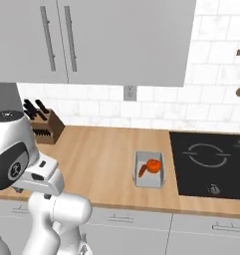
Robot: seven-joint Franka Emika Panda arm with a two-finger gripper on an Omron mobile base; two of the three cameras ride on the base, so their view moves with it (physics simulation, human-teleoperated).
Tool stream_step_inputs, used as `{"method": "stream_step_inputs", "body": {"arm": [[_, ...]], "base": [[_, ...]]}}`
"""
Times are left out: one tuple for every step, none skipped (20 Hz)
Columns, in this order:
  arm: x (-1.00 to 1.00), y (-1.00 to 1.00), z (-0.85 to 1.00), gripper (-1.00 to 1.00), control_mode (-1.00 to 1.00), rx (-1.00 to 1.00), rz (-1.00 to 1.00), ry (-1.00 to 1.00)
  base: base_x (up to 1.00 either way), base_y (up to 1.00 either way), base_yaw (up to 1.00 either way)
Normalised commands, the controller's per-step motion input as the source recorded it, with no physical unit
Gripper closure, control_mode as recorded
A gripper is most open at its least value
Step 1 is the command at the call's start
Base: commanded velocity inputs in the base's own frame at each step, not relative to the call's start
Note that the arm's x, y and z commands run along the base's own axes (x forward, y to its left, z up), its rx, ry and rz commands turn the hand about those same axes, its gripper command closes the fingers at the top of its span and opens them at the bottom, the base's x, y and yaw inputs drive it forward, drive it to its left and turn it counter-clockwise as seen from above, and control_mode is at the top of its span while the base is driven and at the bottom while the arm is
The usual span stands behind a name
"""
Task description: Take the meat container that has the shrimp and place it on the second highest rack of the freezer. Then take the vegetable container that has the squash and carrot and place it on the highest rack of the freezer.
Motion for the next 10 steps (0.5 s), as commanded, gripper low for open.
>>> {"method": "stream_step_inputs", "body": {"arm": [[0.00,0.00,0.00,-1.00,1.00,0.00,0.00,0.00],[0.00,0.00,0.00,-1.00,1.00,0.00,0.00,0.00],[0.00,0.00,0.00,-1.00,1.00,0.00,0.00,0.00],[0.00,0.00,0.00,-1.00,1.00,0.00,0.00,0.00],[0.12,0.00,0.00,-1.00,-1.00,0.00,-0.16,0.00],[0.22,0.00,0.00,-1.00,-1.00,0.00,-0.15,0.00],[0.31,-0.04,-0.09,-1.00,-1.00,0.00,-0.14,0.00],[0.55,-0.34,-0.04,-1.00,-1.00,0.00,-0.15,0.00],[0.66,-0.46,-0.03,-1.00,-1.00,0.00,-0.16,0.00],[0.74,-0.59,-0.04,-1.00,-1.00,0.00,-0.16,0.00]], "base": [[0.25,0.27,-0.31],[0.17,0.14,-0.25],[0.16,0.10,-0.22],[0.14,0.08,-0.19],[0.00,0.00,0.00],[0.00,0.00,0.00],[0.00,0.00,0.00],[0.00,0.00,0.00],[0.00,0.00,0.00],[0.00,0.00,0.00]]}}
